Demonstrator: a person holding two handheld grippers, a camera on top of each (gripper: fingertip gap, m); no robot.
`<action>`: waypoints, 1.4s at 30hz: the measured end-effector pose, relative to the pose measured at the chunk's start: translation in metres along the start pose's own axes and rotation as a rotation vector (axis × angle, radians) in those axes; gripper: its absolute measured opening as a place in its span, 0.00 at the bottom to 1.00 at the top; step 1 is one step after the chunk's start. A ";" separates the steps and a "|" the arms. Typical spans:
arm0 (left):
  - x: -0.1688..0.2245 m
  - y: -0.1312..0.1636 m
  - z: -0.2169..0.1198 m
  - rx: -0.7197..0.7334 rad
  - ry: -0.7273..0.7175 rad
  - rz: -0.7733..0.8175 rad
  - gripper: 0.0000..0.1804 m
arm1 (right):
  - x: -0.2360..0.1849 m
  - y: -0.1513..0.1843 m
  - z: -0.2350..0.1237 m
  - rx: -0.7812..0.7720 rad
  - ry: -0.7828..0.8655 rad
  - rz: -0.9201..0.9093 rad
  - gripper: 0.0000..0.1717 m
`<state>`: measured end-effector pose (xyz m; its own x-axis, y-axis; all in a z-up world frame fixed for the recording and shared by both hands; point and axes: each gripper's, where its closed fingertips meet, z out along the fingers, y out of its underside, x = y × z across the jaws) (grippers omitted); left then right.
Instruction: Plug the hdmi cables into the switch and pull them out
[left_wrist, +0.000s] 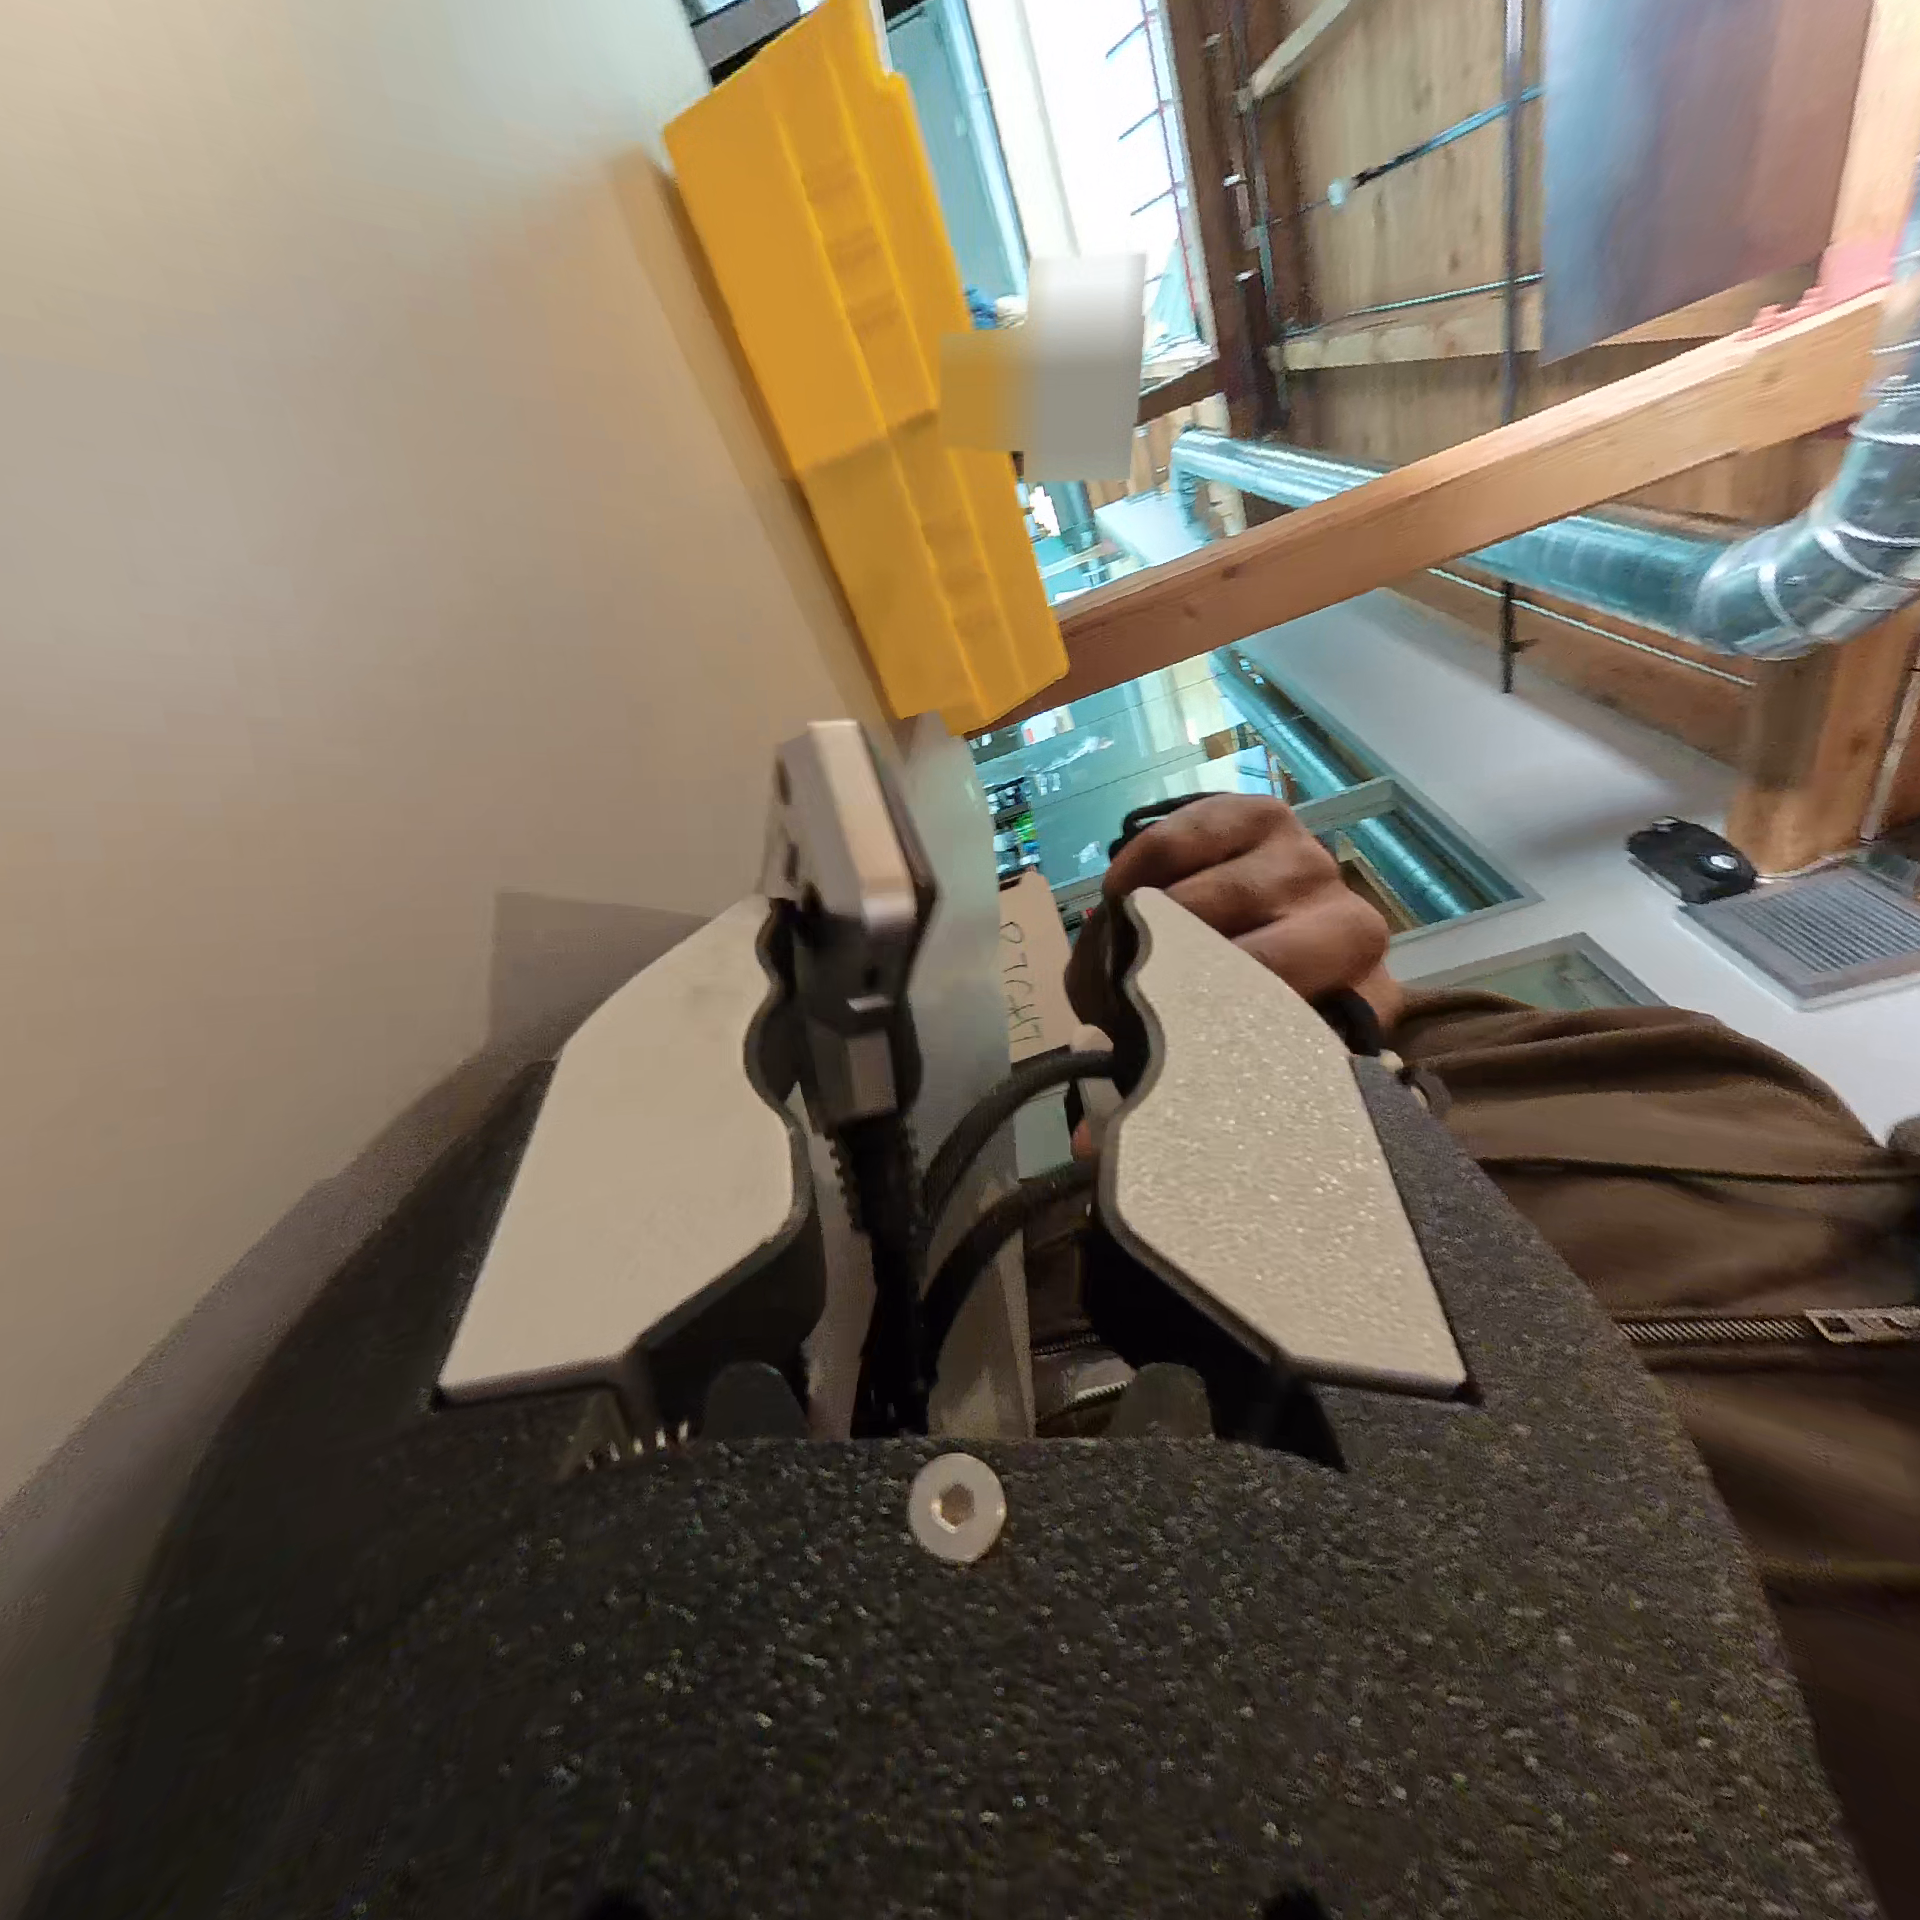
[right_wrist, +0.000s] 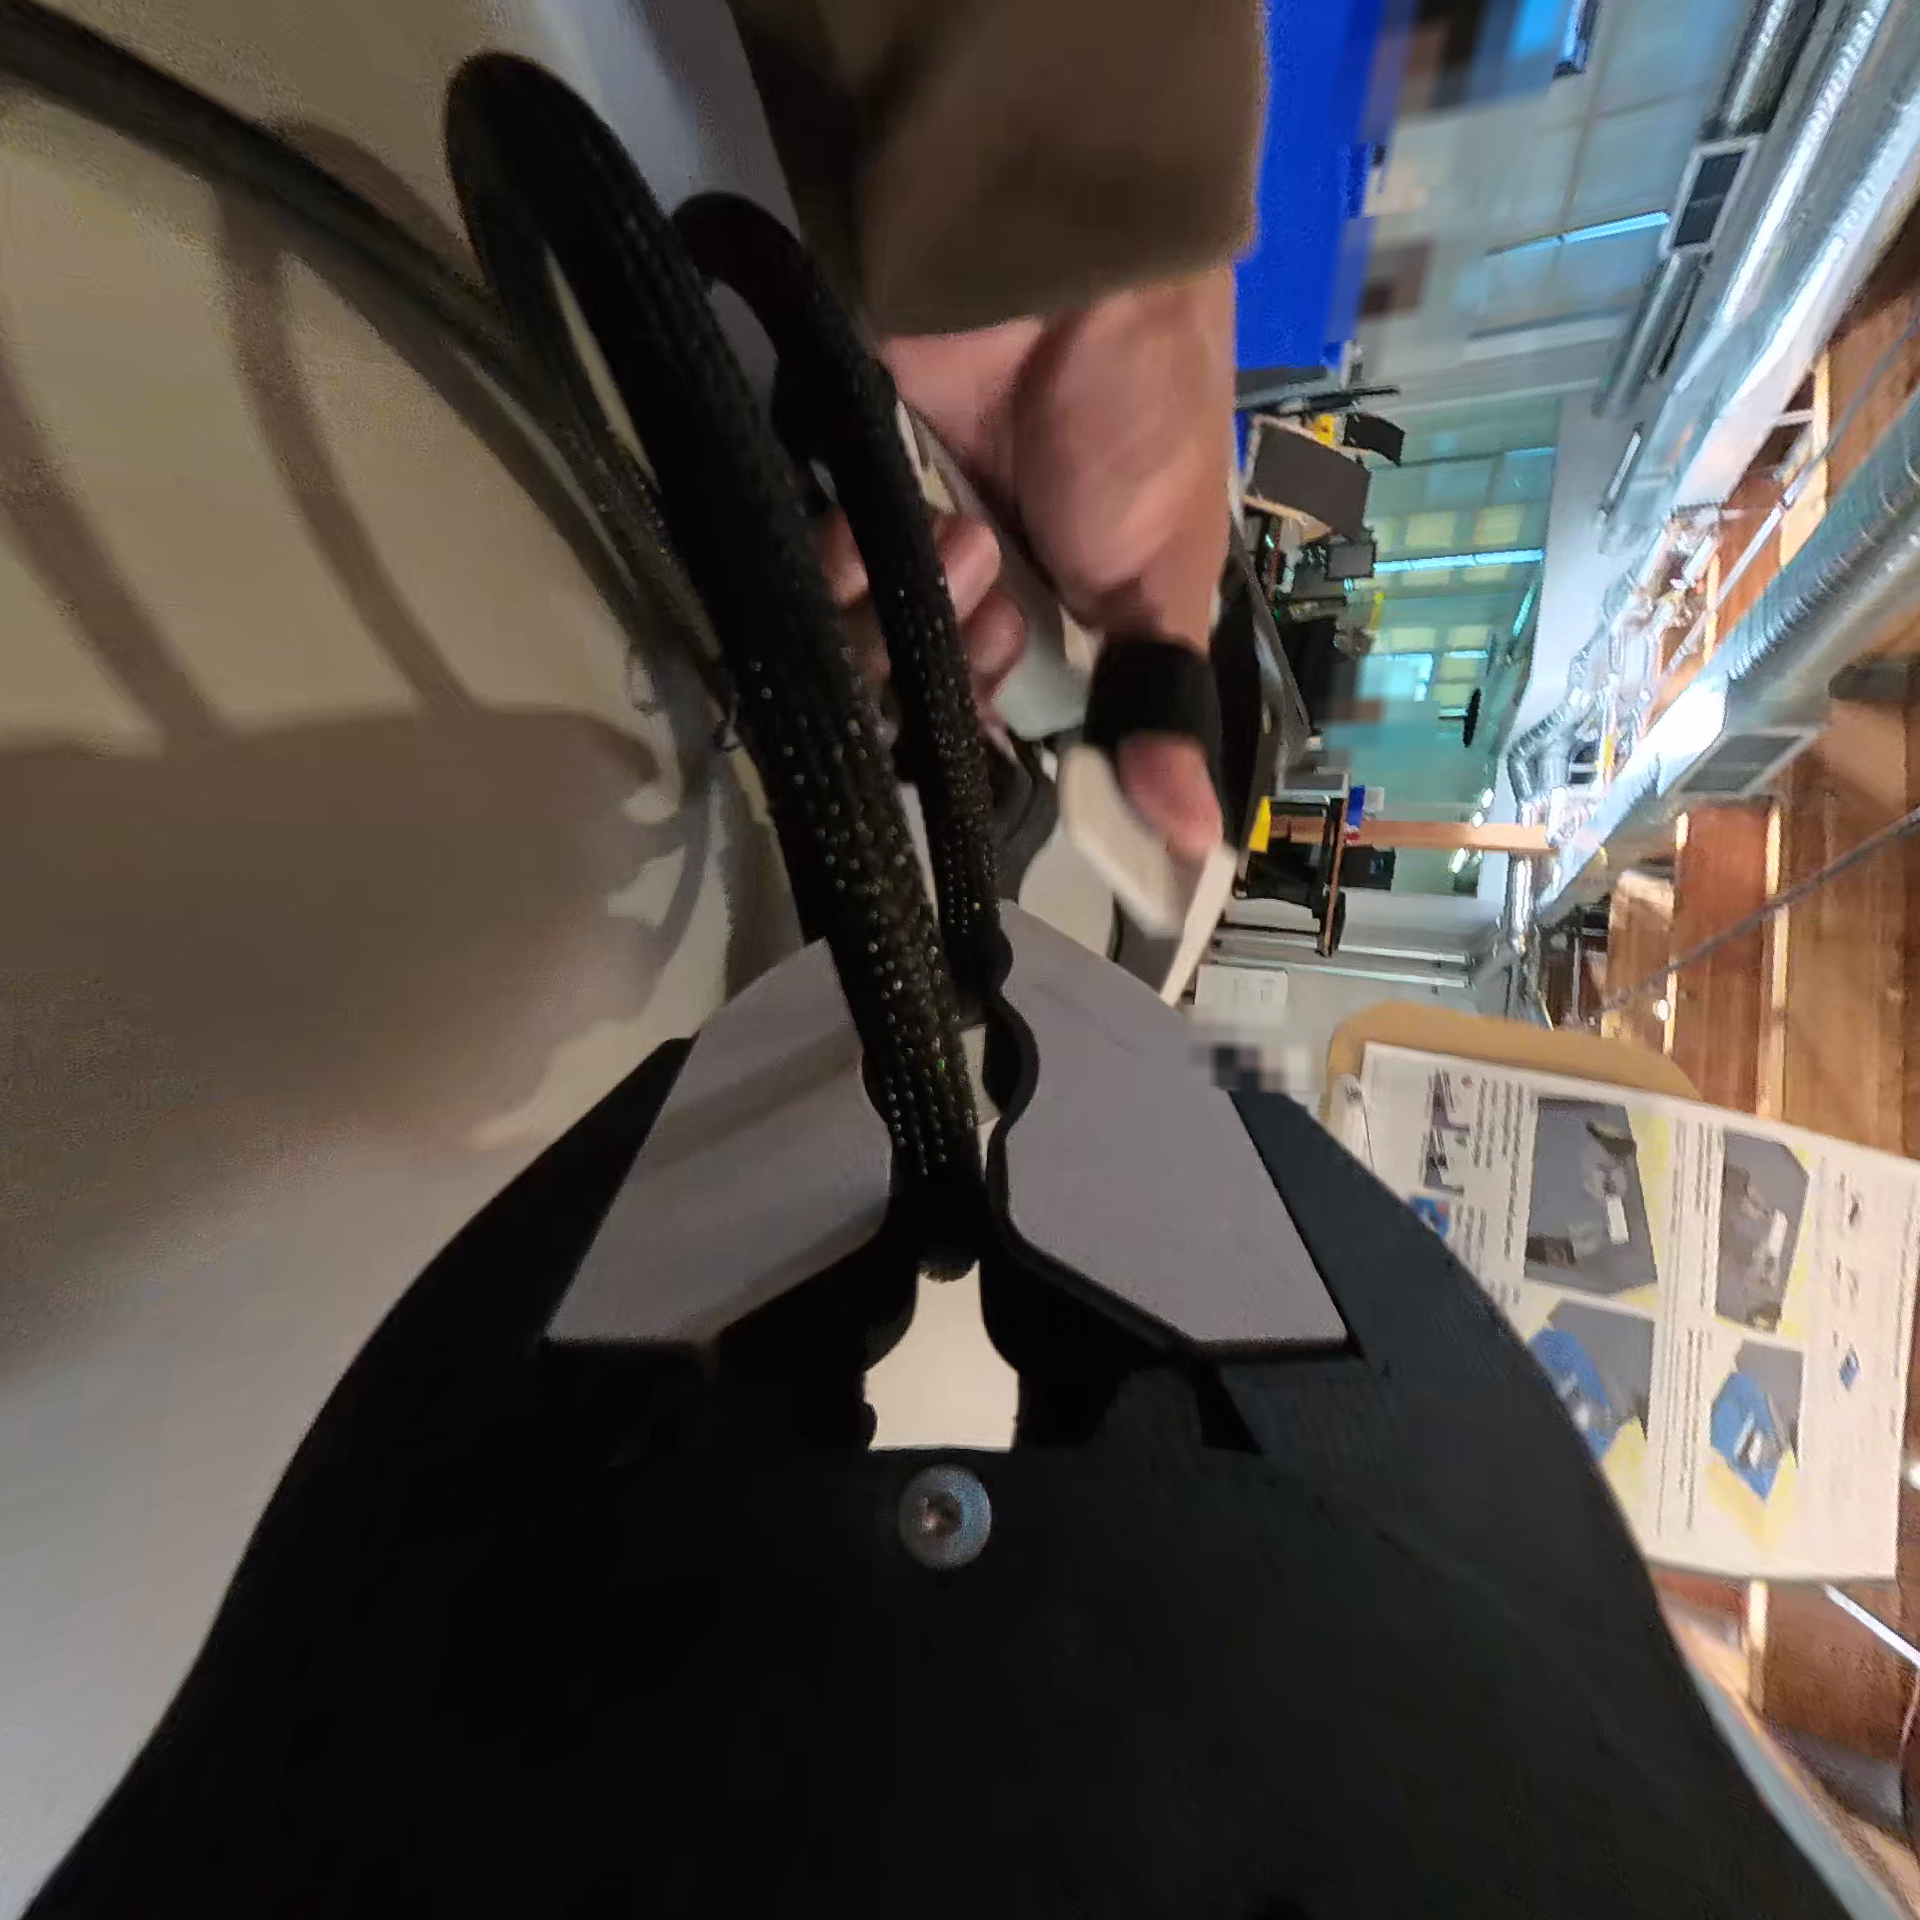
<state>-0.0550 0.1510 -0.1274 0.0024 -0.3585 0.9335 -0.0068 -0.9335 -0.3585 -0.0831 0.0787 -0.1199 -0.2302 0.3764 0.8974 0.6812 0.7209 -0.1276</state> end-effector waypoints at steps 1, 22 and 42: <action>0.005 -0.004 -0.006 0.015 0.030 0.014 0.36 | 0.005 0.006 -0.004 -0.012 0.018 0.017 0.04; 0.008 -0.002 -0.025 0.020 -0.024 0.225 0.27 | 0.200 0.308 -0.245 -0.684 0.540 0.204 0.05; 0.000 -0.001 -0.021 0.004 -0.086 0.227 0.26 | 0.081 0.465 -0.216 -0.814 0.307 0.431 0.04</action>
<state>-0.0761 0.1516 -0.1266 0.0867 -0.5581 0.8252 -0.0127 -0.8289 -0.5592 0.3655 0.3183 -0.0156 0.2646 0.2628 0.9279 0.9636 -0.1103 -0.2436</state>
